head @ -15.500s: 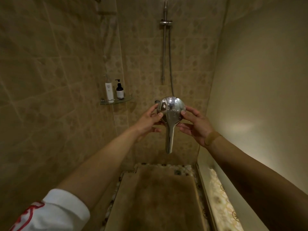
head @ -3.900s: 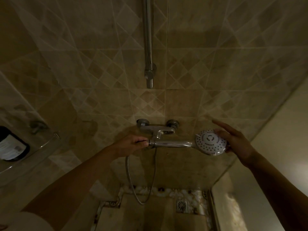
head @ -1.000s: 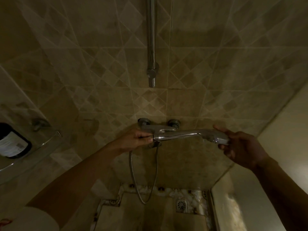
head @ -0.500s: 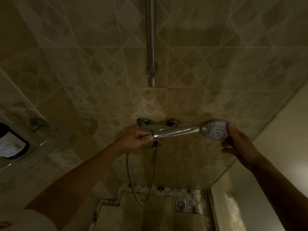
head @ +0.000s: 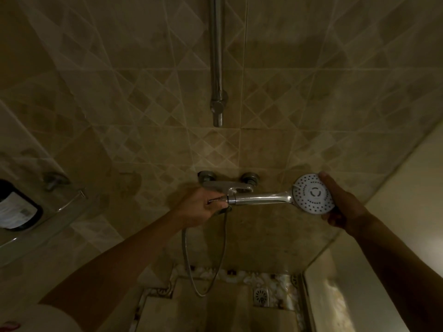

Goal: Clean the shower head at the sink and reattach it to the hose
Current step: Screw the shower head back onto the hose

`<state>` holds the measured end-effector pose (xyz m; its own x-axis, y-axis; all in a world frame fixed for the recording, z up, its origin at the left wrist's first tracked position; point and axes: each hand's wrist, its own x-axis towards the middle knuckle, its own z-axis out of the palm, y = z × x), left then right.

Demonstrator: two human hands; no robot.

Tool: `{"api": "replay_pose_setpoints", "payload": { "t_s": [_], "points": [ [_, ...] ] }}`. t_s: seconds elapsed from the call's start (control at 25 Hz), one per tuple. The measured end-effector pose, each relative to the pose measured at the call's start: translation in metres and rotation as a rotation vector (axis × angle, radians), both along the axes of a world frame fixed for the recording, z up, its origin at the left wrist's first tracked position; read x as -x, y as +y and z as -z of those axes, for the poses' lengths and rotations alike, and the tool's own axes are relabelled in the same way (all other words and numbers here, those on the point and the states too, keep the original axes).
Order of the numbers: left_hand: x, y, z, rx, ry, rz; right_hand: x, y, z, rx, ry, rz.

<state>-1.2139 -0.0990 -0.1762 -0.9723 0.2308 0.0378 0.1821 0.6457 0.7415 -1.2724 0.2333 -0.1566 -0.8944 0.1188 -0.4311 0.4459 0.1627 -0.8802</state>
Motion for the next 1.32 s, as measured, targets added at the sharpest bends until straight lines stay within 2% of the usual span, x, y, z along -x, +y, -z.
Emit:
{"api": "replay_pose_setpoints", "payload": {
  "t_s": [0.16,0.4,0.48,0.64,0.8,0.88,1.04,1.2,1.32],
  "points": [
    [0.001,-0.001,0.011,-0.057,0.003,-0.003,0.002,0.001,-0.01,0.134,-0.078,-0.069],
    [0.007,0.01,0.02,-0.322,-0.056,-0.082,0.013,-0.019,-0.034,0.735,0.018,-0.069],
    [0.008,0.02,0.017,-0.347,-0.09,-0.097,0.016,-0.033,-0.044,0.829,0.076,-0.053],
    [0.009,0.037,0.012,-0.391,-0.133,-0.096,0.021,-0.056,-0.06,0.782,0.157,-0.028],
    [0.013,0.057,0.01,-0.446,-0.103,-0.073,0.015,-0.082,-0.063,0.652,0.188,-0.208],
    [0.016,0.07,0.005,-0.412,-0.082,-0.059,0.012,-0.093,-0.061,0.622,0.217,-0.242],
    [0.016,0.103,-0.001,-0.304,-0.046,-0.094,0.014,-0.092,-0.058,0.701,0.229,-0.102],
    [0.017,0.143,0.015,-0.319,-0.123,-0.126,0.013,-0.07,-0.043,0.585,0.264,0.054],
    [0.011,0.17,0.028,-0.296,-0.156,-0.129,0.006,-0.048,-0.029,0.509,0.315,0.045]
  ]
}}
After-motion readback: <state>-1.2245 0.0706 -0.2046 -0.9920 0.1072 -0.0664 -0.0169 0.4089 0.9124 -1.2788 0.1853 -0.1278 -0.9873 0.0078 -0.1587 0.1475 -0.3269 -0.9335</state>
